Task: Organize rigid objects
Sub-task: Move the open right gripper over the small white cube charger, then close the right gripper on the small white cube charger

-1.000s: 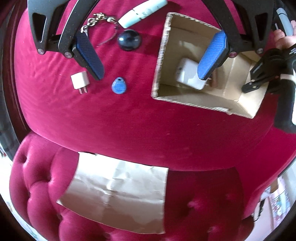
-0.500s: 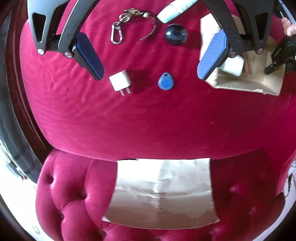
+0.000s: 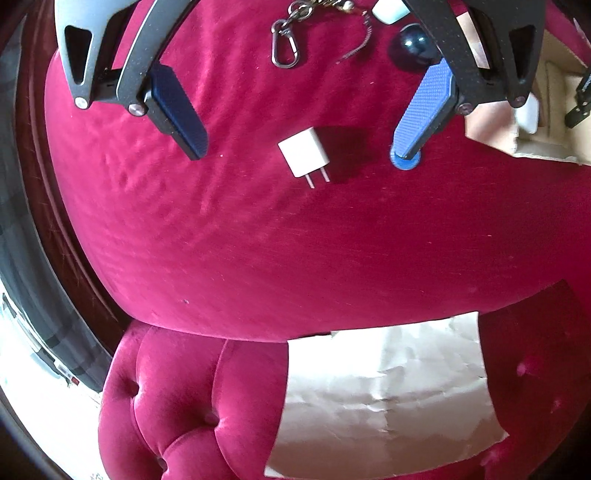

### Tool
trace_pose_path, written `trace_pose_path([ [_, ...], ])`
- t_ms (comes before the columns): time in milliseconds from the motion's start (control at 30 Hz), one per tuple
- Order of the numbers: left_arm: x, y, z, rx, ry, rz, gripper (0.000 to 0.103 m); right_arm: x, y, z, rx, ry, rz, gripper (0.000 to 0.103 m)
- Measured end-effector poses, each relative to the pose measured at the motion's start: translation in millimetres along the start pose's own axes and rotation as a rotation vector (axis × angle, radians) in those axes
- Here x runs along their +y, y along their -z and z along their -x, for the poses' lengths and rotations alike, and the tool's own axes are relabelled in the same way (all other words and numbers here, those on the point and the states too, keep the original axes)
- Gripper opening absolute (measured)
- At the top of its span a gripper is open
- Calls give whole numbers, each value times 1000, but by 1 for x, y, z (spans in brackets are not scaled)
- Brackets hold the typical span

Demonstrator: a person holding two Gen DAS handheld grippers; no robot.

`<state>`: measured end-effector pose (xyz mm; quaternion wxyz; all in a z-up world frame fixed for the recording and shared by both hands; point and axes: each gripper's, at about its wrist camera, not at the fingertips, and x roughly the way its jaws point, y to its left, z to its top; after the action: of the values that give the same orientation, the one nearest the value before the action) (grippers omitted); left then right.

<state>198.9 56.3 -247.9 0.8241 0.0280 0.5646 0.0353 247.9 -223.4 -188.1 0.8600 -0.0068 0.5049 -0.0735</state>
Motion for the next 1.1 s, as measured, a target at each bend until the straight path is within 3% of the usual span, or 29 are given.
trace_pose_path([
  [800, 4, 1, 0, 2, 5, 5, 4, -13, 6, -59, 61, -28, -33, 101],
  [900, 4, 1, 0, 2, 5, 4, 4, -10, 5, -58, 53, -37, -28, 91],
  [933, 4, 1, 1, 2, 4, 3, 4, -9, 5, -59, 53, -36, -24, 83],
  [1033, 5, 0, 1, 3, 5, 5, 4, -5, 5, -61, 62, -46, -22, 37],
  [1100, 5, 0, 1, 2, 5, 4, 4, -4, 6, -60, 59, -53, -19, 37],
])
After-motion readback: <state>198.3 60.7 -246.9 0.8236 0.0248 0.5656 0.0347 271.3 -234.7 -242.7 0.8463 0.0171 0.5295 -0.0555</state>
